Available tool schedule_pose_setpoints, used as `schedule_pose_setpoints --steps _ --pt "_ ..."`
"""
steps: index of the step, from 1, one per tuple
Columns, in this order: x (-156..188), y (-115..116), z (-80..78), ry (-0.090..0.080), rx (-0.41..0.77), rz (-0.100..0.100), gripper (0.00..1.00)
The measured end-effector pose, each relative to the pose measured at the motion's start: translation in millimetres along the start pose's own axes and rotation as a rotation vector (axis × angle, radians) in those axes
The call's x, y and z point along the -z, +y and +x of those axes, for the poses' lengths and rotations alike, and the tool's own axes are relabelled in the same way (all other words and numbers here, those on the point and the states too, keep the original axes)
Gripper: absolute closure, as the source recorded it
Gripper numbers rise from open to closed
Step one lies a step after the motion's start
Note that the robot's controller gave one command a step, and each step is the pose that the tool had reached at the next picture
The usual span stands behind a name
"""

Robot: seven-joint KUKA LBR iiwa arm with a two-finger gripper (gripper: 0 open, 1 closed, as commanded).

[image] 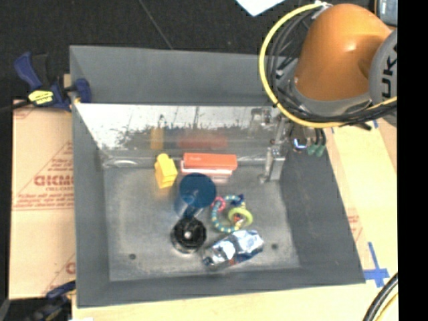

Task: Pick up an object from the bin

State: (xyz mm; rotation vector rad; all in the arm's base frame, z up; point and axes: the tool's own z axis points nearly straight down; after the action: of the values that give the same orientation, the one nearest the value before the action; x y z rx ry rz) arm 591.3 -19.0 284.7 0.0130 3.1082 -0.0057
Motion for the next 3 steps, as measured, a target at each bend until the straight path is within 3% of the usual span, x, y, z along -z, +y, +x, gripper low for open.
schedule_pose_setpoints --steps 1,2,3 --pt "-102.5 -0.9 -18.2 0.037 0.085 0.0 0.0" --pt "-15.5 17.9 -14.4 -0.013 0.023 0.0 0.0" --pt "-89.7 18.1 9.4 0.041 0.092 0.0 0.0"
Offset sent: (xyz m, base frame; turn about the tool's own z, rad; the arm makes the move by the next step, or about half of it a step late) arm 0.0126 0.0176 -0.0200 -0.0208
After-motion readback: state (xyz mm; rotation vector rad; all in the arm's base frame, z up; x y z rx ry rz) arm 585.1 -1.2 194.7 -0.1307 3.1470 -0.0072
